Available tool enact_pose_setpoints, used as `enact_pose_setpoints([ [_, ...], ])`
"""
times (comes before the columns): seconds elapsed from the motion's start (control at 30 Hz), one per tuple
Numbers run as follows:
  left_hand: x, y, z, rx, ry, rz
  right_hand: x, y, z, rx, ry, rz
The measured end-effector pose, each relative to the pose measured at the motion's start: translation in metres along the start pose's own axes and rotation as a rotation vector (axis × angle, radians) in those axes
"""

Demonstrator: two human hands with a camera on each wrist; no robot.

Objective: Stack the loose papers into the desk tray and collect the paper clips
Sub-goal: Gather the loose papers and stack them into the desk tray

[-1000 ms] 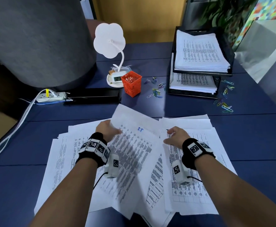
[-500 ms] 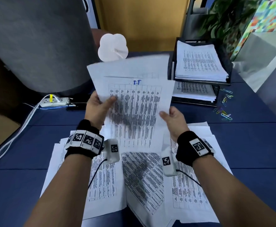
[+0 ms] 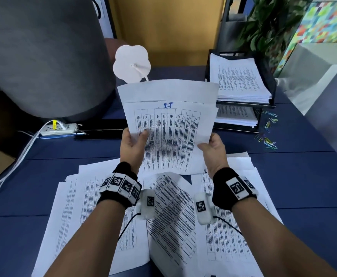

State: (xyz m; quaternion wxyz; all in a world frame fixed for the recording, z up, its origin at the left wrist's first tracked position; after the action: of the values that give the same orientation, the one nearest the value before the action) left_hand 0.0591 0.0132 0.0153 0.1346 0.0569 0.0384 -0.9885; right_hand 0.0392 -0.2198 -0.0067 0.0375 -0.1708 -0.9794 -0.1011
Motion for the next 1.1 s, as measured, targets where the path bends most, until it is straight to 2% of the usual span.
enact_pose_setpoints([
  [0.1,0.004,0.001,-0.015,0.067,-0.119,-0.011,0.002,0.005,0.006,0.07,0.003,-0.029],
  [0.23,0.01,0.004,-0.042,-0.015,-0.266,-0.043,0.004,0.009,0.013,0.163,-0.017,-0.025],
  [0.33,0.014,0.003,-0.05,-0.064,-0.27,-0.076,0.001,0.005,0.027,0.195,0.025,-0.036],
  [0.47,0.008,-0.001,-0.052,-0.062,-0.249,-0.028,-0.004,-0.006,0.049,0.277,0.106,-0.058],
  [0.6,-0.002,0.004,-0.046,-0.061,-0.204,-0.082,-0.011,-0.022,0.069,0.275,0.141,-0.035],
  [0.73,-0.006,0.01,-0.063,-0.297,-0.238,-0.137,-0.011,-0.039,0.082,0.34,0.245,-0.035],
  [0.93,0.01,0.036,-0.097,-0.569,-0.315,-0.341,0.0,-0.082,0.093,0.381,0.338,0.107],
  [1.03,0.021,0.054,-0.112,-0.561,-0.375,-0.494,0.005,-0.105,0.097,0.328,0.382,0.189],
  [1.1,0.029,0.064,-0.117,-0.505,-0.437,-0.538,0.004,-0.12,0.098,0.315,0.404,0.231],
])
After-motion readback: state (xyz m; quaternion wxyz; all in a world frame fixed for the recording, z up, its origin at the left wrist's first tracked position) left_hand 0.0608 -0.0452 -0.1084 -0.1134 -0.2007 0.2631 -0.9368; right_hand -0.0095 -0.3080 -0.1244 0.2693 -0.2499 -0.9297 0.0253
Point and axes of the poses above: each hand's wrist, its own x-axis away from the middle knuckle, its own y-axis out of the palm, z = x × y, the point moved 6 cm from there along -x, towards the middle knuckle, and after that the axes turned 7 degrees about -x, right-handed, at the moved point
